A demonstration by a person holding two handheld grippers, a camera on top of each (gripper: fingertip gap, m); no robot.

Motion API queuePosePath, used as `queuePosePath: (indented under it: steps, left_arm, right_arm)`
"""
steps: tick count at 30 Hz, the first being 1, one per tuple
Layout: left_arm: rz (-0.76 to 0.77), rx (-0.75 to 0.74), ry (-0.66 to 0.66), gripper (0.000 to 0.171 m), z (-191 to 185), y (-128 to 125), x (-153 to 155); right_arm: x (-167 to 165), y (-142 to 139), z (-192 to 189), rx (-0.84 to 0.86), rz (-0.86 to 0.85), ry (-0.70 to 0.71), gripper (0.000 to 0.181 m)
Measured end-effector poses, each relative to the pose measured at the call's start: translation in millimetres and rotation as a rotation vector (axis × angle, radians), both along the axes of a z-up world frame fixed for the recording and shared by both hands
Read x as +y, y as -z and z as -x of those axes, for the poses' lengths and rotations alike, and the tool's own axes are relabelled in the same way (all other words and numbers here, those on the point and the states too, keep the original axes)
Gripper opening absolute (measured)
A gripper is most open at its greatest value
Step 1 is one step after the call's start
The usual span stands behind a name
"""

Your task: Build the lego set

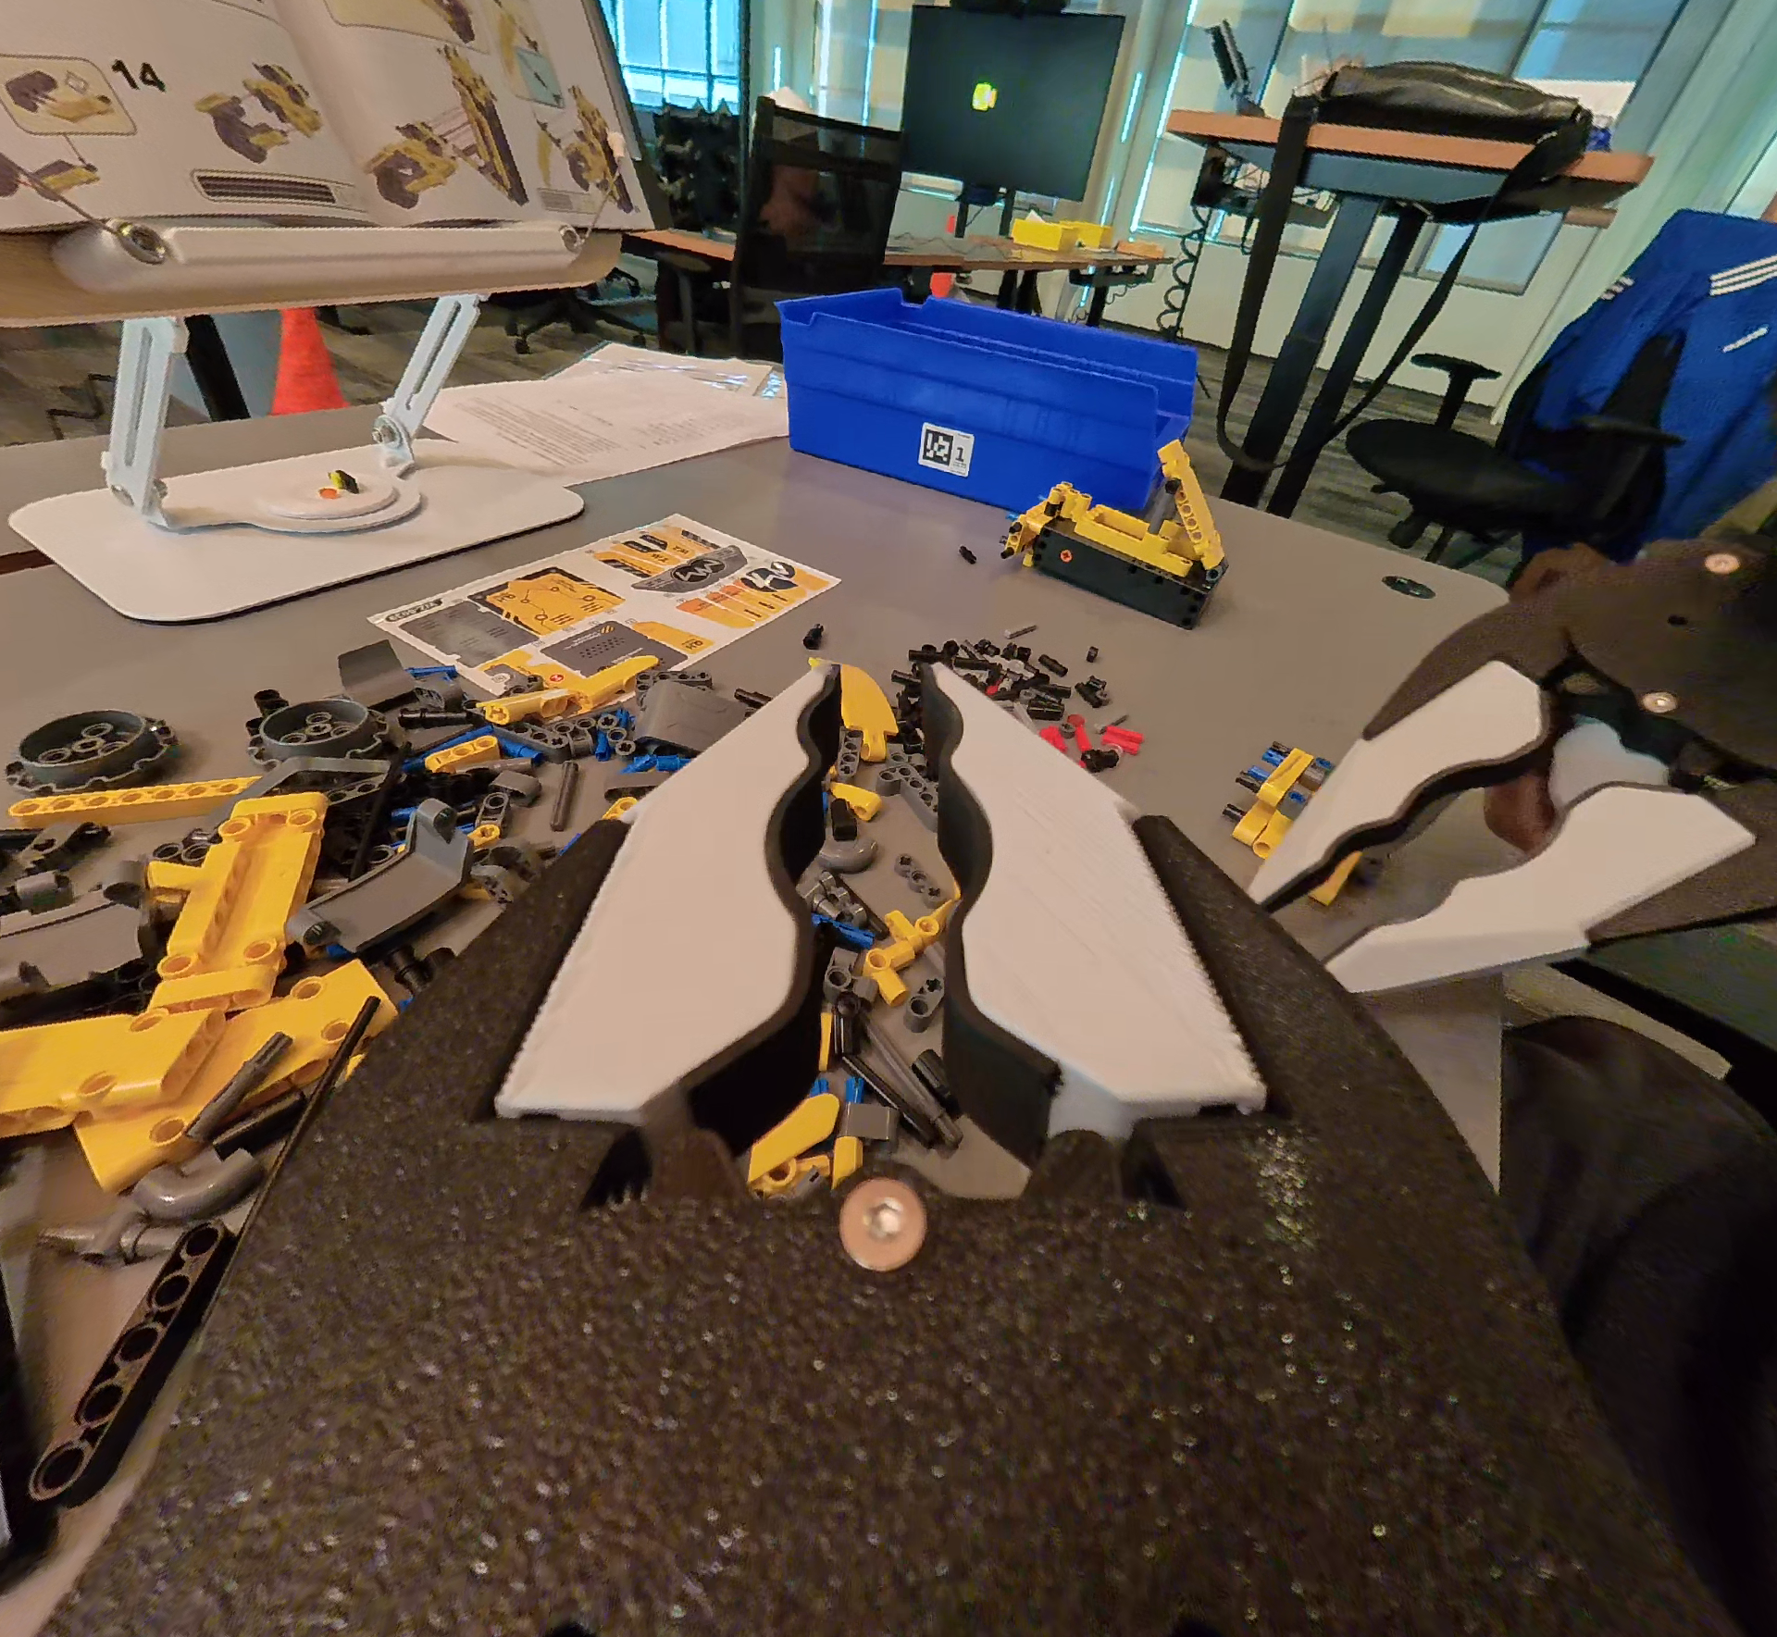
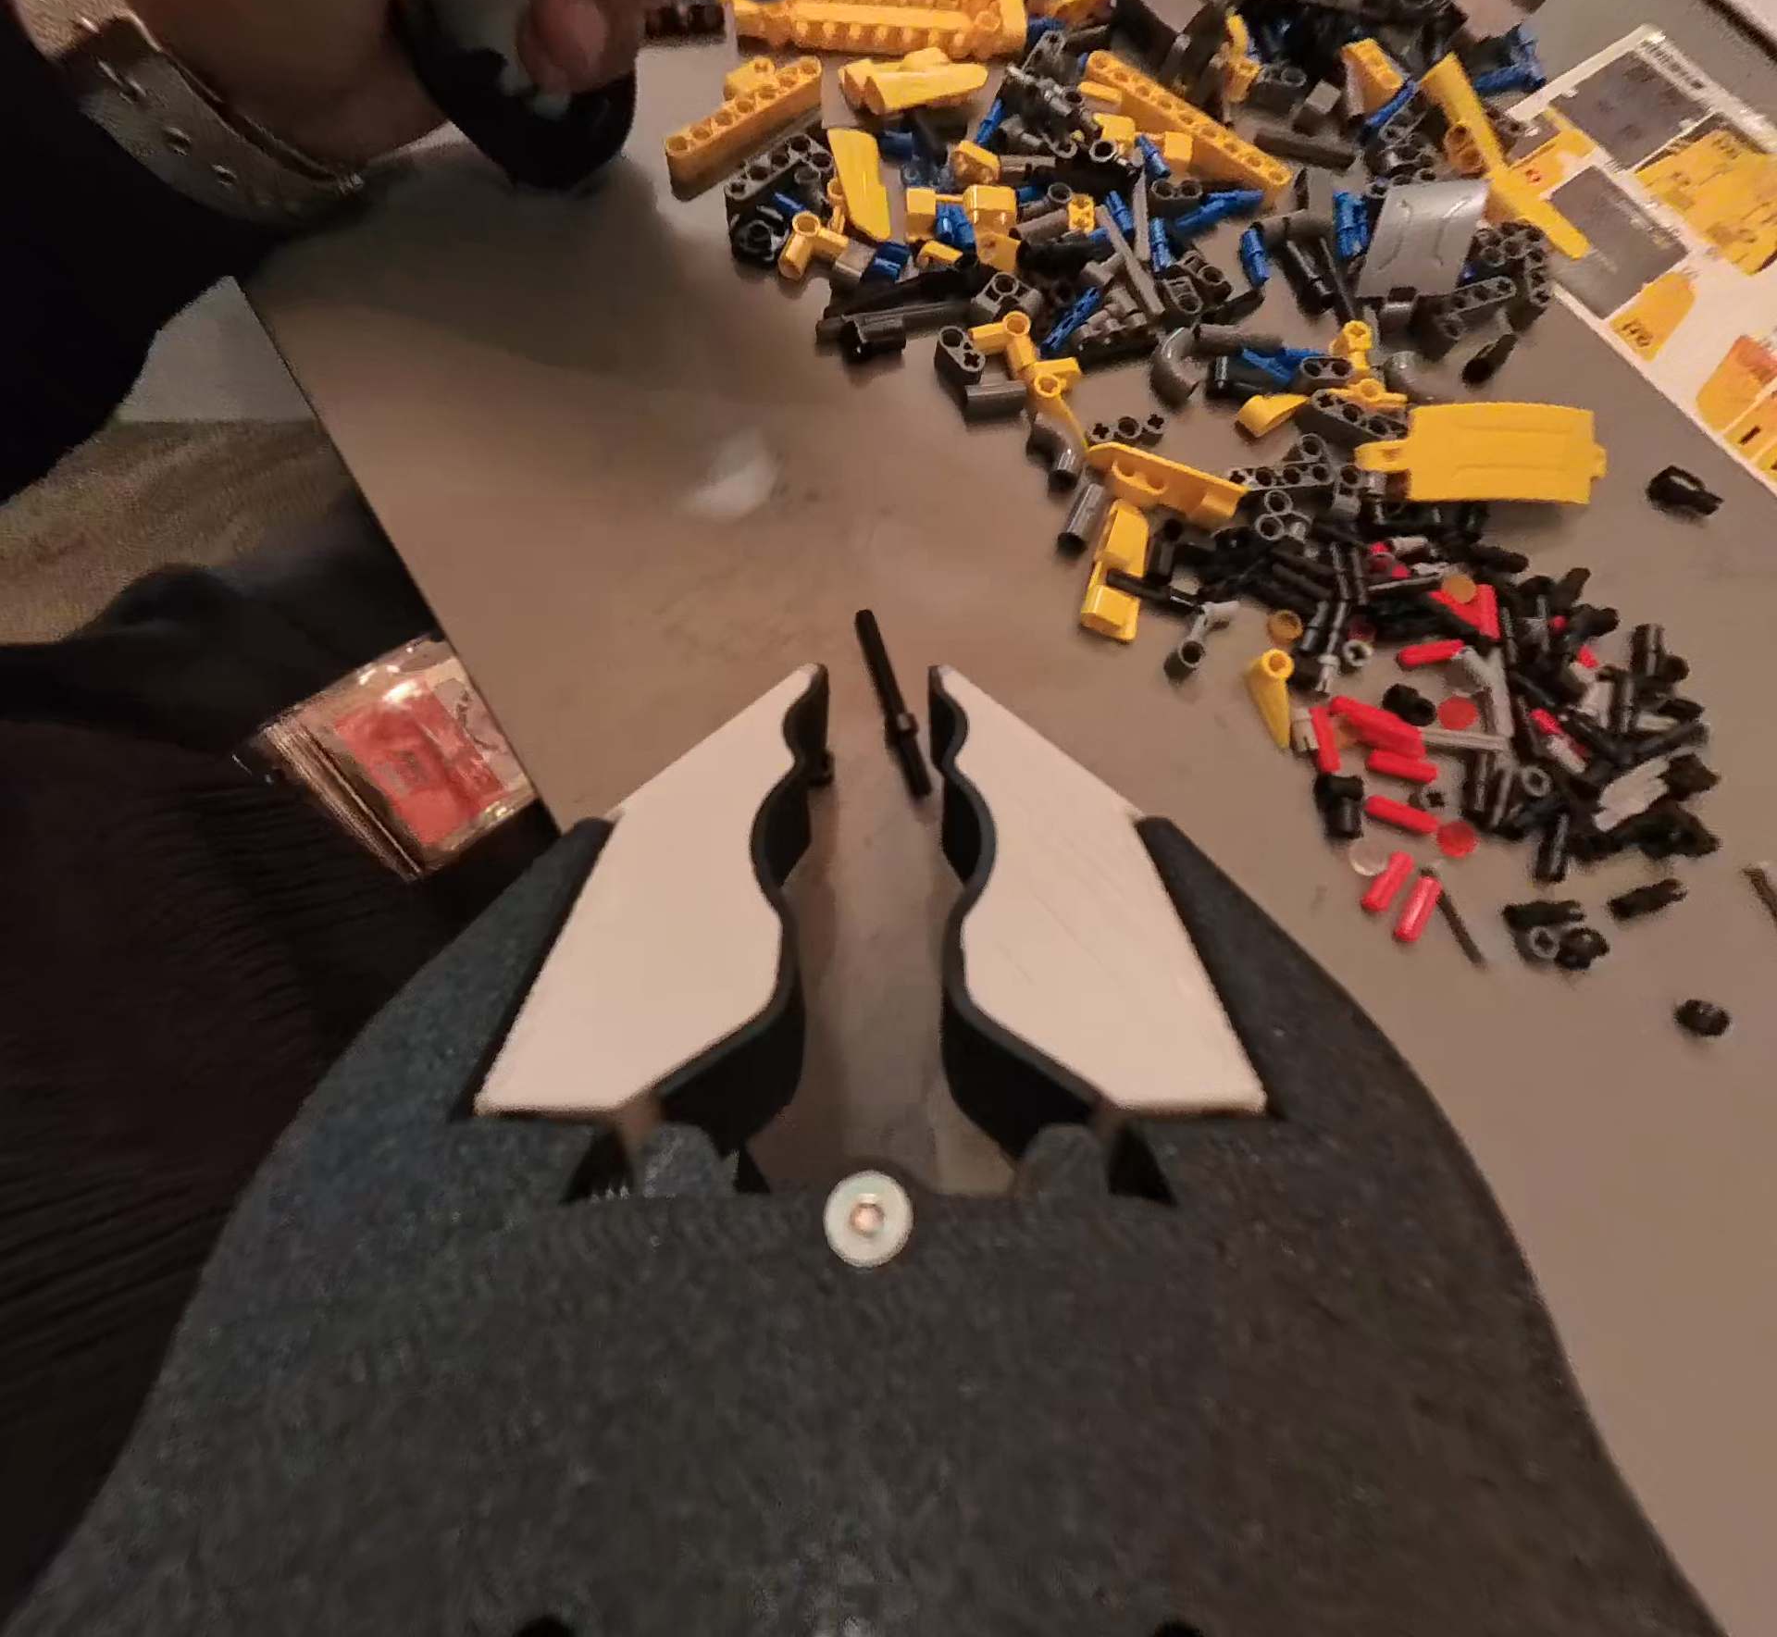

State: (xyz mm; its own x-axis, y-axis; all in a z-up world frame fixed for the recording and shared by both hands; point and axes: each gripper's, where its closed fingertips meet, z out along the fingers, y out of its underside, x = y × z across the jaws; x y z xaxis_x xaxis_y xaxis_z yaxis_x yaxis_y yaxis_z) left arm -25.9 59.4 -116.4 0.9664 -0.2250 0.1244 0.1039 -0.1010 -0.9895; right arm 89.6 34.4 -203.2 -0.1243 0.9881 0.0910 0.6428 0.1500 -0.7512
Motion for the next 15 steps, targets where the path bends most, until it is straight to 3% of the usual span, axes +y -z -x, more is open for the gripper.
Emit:
queuePosePath:
  steps: [4,10,15]
  left_arm:
    - [-0.002,-0.005,-0.001,0.016,0.7,-0.6,-0.5]
    - [-0.011,-0.016,0.001,0.016,1.5,-2.6,-1.4]
    - [-0.015,-0.018,0.002,0.016,1.5,-3.3,-1.8]
  right_arm:
    - [-4.3,4.3,7.4,-0.106,-0.009,-0.071,0.002]
    - [2.1,18.9,14.3,-0.225,-0.100,-0.108,0.009]
    - [-0.9,21.3,15.7,-0.259,-0.050,-0.130,0.004]
